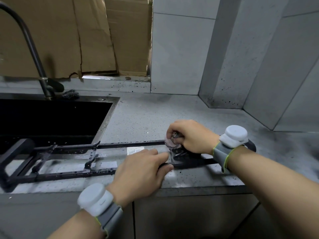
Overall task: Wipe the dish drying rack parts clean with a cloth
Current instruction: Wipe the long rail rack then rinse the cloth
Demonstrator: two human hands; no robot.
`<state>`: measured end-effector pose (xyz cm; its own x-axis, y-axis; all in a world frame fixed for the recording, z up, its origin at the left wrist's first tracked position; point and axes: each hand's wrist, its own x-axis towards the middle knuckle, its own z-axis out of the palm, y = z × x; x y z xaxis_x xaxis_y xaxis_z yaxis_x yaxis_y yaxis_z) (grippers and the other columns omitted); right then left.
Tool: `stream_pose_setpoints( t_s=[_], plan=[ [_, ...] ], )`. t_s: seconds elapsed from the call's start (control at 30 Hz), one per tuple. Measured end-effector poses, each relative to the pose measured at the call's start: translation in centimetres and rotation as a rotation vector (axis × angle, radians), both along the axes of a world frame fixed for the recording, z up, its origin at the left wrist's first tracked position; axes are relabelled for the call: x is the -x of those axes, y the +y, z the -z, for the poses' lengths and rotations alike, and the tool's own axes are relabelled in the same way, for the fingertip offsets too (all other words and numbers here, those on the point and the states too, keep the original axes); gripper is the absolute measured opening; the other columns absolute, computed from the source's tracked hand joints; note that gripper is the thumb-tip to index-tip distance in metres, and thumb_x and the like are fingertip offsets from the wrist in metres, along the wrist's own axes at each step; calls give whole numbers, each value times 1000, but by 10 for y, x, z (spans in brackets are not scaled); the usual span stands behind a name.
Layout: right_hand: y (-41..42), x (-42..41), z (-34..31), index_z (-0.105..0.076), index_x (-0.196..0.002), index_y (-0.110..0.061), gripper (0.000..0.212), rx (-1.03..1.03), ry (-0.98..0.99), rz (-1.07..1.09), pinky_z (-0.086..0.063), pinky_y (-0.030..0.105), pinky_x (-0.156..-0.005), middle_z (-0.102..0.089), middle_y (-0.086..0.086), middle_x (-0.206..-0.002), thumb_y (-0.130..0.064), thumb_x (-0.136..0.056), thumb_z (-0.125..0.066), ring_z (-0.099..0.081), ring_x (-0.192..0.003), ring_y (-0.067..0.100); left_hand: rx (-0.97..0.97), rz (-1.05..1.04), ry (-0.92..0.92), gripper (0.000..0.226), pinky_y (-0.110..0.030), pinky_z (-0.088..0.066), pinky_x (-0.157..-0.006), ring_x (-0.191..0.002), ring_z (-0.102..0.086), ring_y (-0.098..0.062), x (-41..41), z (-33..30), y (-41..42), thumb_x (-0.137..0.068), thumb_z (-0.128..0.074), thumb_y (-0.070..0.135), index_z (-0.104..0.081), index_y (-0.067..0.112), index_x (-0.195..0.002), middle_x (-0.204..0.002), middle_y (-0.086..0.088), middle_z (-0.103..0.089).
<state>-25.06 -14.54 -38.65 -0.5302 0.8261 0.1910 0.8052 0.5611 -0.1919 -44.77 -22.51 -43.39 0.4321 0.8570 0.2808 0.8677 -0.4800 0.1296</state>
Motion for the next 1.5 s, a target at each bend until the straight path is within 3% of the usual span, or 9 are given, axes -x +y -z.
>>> stream_pose_setpoints(
  t_s=[0.27, 0.5, 0.73, 0.87, 0.93, 1.07, 1.27, 1.4, 1.5],
  plan=[
    [5, -25, -28, -69, -100, -29, 20, 104, -72, 99, -47, 27, -75, -63, -14, -81, -14, -87, -68, -60, -82, 12, 30, 9, 4, 36, -33, -30, -64, -77, -34, -14, 0, -5, -3, -101, -31, 60, -29, 28, -83, -76, 8, -35],
    [-2, 10, -12, -66, -103, -25, 19, 47, -81, -11, -45, 33, -84, -63, -5, -104, -17, -86, -67, -56, -94, 15, 12, 13, 5, 35, -34, -29, -64, -78, -33, -13, -1, -4, -1, -101, -32, 59, -30, 28, -84, -78, 7, -37],
    [2, -23, -8, -66, -102, -25, 19, 81, 18, 57, -50, 26, -77, -69, -8, -88, -13, -88, -68, -64, -81, 6, 8, -1, -10, 37, -34, -29, -64, -77, -31, -14, -1, -3, -2, -100, -32, 60, -30, 27, -84, -76, 8, -35],
    [0, -42, -12, -66, -99, -23, 15, 73, 25, 90, -40, 12, -63, -61, -18, -73, -12, -89, -68, -56, -68, -7, 6, 8, -18, 34, -33, -29, -63, -77, -32, -13, -1, -2, -3, -101, -32, 60, -28, 30, -83, -75, 10, -34],
    [-3, -58, -15, -64, -94, -24, 16, 80, 15, 131, -38, 15, -59, -59, -20, -65, -9, -88, -66, -55, -64, -9, 7, 15, -20, 34, -33, -29, -63, -77, -32, -12, -1, -1, -2, -101, -32, 60, -28, 31, -84, -75, 10, -34],
    [-11, -74, -23, -63, -85, -33, 26, 106, 148, 202, -45, 19, -56, -65, -13, -63, -7, -88, -67, -60, -55, 3, -1, 29, -19, 34, -33, -30, -63, -76, -31, -12, -1, 1, 0, -100, -31, 61, -27, 31, -84, -76, 9, -36],
    [-24, -82, -55, -70, -91, -28, 14, -141, 484, 295, -49, 19, -54, -68, -10, -73, -15, -87, -71, -62, -54, 3, 31, 14, -41, 38, -32, -29, -62, -76, -38, -11, -3, -1, 1, -99, -36, 61, -35, 26, -83, -81, 8, -46],
    [-36, -88, -59, -70, -92, -26, 14, -60, 453, 285, -44, 12, -49, -69, -9, -66, -13, -88, -70, -60, -51, 1, 61, 40, -59, 41, -33, -39, -66, -84, -52, -15, -22, -5, 6, -99, -40, 60, -40, 22, -84, -87, 7, -54],
    [-45, -92, -62, -71, -91, -25, 14, -35, 495, 233, -45, 15, -47, -71, 2, -68, -11, -88, -71, -65, -52, 11, 84, 71, -84, 41, -36, -48, -74, -86, -56, -20, -54, -6, 8, -98, -42, 59, -38, 23, -80, -87, 5, -56]
  ],
)
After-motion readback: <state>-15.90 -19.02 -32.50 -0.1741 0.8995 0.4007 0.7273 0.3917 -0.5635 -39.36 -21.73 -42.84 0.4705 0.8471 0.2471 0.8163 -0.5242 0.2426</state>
